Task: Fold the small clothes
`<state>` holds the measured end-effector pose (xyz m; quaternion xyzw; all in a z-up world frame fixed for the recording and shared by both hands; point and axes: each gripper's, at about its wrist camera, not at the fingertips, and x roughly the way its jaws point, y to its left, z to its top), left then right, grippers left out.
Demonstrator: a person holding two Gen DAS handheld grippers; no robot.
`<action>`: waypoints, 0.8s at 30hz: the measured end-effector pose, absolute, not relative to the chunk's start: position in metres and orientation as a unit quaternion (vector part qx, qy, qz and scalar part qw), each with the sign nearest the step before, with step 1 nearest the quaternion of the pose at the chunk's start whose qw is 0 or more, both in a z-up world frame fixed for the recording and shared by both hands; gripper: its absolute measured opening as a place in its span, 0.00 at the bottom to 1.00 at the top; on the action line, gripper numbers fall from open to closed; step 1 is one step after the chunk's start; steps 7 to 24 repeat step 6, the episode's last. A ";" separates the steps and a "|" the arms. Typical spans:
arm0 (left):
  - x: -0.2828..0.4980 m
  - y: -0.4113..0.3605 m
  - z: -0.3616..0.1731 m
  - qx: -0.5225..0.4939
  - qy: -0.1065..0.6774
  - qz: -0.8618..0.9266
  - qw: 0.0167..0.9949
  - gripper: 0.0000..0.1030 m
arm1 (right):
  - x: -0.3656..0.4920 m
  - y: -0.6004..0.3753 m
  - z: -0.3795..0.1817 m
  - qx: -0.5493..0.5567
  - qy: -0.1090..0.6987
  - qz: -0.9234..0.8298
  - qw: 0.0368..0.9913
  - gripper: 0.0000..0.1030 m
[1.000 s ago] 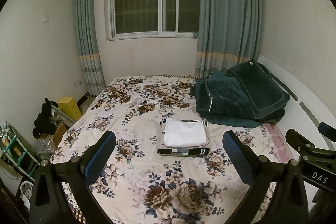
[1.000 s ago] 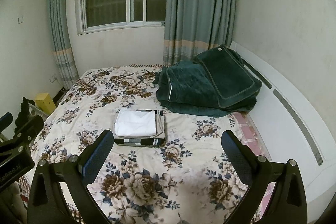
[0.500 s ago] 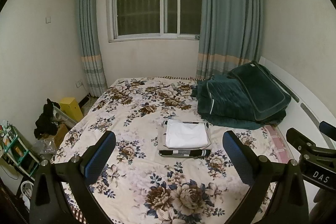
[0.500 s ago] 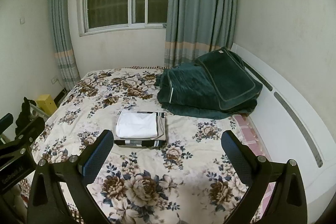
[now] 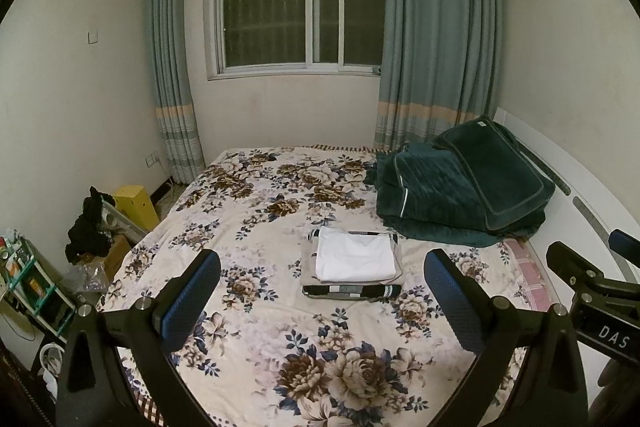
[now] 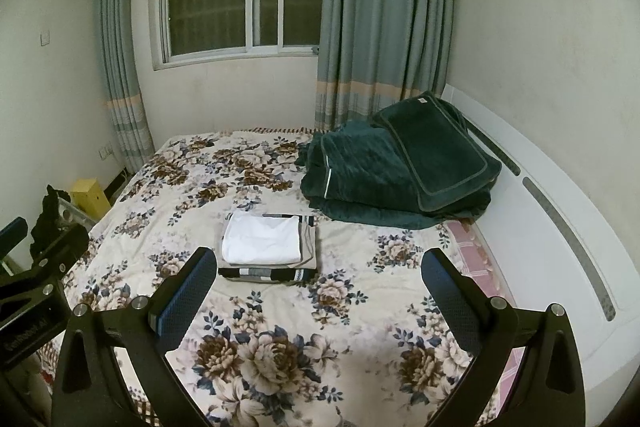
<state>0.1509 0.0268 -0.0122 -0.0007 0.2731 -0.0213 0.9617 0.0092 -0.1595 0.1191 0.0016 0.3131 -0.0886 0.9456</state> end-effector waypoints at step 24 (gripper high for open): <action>0.148 0.029 -0.011 -0.001 0.271 -0.016 0.962 1.00 | 0.007 -0.159 0.119 0.002 0.313 -0.089 0.946 1.00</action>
